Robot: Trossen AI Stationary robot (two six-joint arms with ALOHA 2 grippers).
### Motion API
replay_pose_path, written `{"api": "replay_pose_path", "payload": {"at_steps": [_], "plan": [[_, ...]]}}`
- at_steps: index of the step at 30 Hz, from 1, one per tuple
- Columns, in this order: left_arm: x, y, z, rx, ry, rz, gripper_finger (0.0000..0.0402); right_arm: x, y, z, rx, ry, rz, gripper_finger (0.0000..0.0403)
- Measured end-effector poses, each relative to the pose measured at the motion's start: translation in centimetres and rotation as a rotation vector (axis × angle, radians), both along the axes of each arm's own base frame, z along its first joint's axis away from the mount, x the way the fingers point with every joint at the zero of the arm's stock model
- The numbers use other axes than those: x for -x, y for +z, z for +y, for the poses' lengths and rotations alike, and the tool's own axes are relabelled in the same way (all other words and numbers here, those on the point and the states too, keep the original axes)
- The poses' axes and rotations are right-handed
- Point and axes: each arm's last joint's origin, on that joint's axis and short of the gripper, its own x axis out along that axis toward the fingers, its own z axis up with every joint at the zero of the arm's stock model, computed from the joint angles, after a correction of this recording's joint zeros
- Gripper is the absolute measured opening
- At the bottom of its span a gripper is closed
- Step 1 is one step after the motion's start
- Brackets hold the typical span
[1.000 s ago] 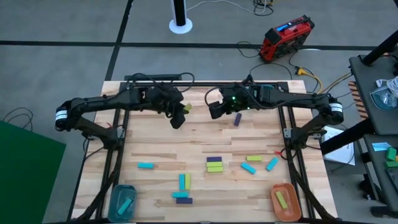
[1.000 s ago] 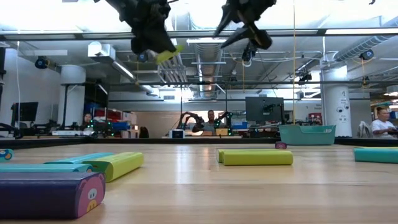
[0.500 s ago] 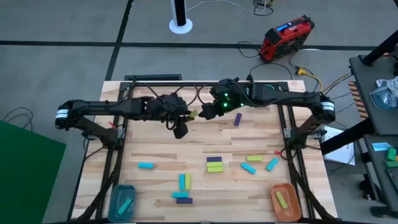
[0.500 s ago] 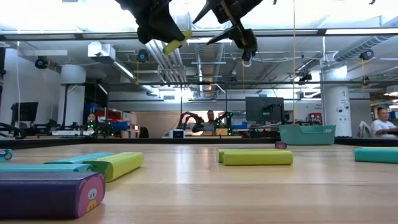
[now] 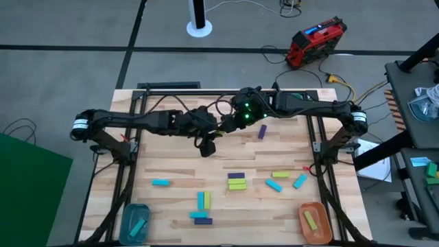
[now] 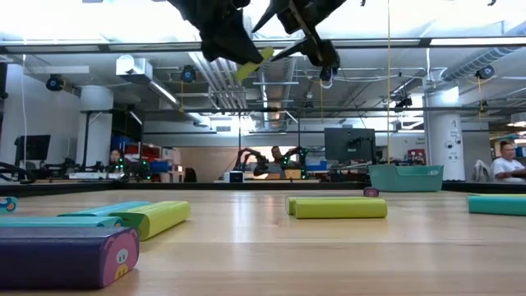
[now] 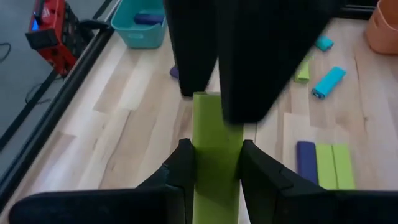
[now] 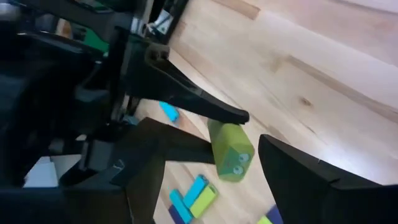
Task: Sort blocks
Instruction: Put the green block into the orange bin
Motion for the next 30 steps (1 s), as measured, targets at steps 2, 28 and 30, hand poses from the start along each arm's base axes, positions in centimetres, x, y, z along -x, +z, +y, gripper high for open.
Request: {"api": "replay_pose_path", "payload": {"at_steps": [2, 28, 30], "plan": [[-0.7, 0.1, 0.0, -0.01, -0.009, 0.004, 0.0071, 0.2, -0.2, 0.0, -0.005, 0.0, 0.025, 0.0247], [-1.2, 1.5, -0.1, -0.038, 0.014, -0.009, 0.0071, 0.5, -0.1, 0.1, -0.005, 0.003, 0.043, 0.0149], [-1.2, 1.6, -0.2, -0.038, 0.011, -0.014, 0.0071, 0.5, -0.1, 0.1, -0.001, 0.005, 0.043, 0.0124]]}}
